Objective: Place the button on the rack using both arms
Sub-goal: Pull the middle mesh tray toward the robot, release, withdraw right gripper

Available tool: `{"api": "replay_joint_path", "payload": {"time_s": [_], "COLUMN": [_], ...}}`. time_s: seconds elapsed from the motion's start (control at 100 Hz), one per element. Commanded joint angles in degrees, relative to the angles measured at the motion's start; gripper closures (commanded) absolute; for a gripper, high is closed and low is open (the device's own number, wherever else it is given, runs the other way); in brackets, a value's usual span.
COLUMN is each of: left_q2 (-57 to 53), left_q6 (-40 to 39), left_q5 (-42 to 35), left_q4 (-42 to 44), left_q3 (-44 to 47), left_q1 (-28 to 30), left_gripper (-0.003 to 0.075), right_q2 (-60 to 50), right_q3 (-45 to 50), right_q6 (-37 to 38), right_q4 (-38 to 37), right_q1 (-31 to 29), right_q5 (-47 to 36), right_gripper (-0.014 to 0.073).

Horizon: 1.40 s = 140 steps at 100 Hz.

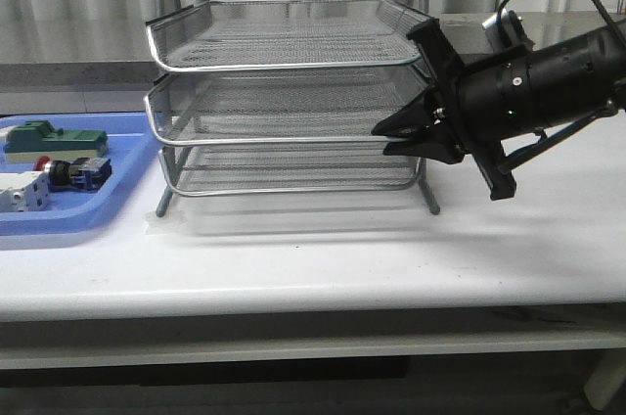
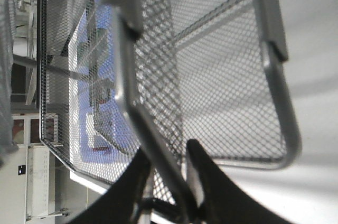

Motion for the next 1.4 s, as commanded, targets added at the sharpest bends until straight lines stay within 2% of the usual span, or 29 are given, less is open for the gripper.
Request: {"api": "replay_joint_path", "payload": {"time_s": [0.0,0.61,0.89,0.98,1.2,1.29,1.39], "left_q2": [-1.98,-1.98,-1.98,-1.98,-1.98,-1.98,-1.98], "left_q6": [-0.59,-0.59,-0.59,-0.59,-0.59,-0.59,-0.59], "left_q5": [-4.64,-4.64,-4.64,-4.64,-4.64,-4.64,-4.64], "left_q4": [-0.04,-0.04,-0.04,-0.04,-0.04,-0.04,-0.04], "left_q3": [2.68,2.68,2.68,2.68,2.68,2.68,2.68], "left_q1": [0.12,0.12,0.12,0.12,0.12,0.12,0.12], "left_gripper": [0.0741,0.0741,0.0741,0.0741,0.0741,0.0741,0.0741], "right_q2": [-3.16,-16.7,-20.09,-20.55,-20.56,-20.56,-20.99], "right_q3": [2.34,22.15,23.8,23.8,23.8,23.8,23.8], "right_q6": [-3.9,-11.48,-13.32,-13.32,-13.32,-13.39,-13.39], "right_q4": [-2.48,-1.82,-1.84,-1.8,-1.66,-1.66,-1.66], "right_q1": [0.43,0.43,0.43,0.43,0.43,0.43,0.43], "right_q5": [3.82,3.41,3.18,3.18,4.49,5.15,5.79], "right_gripper": [0.056,0.056,0.0543,0.0461,0.0137,0.0088,0.0085]}}
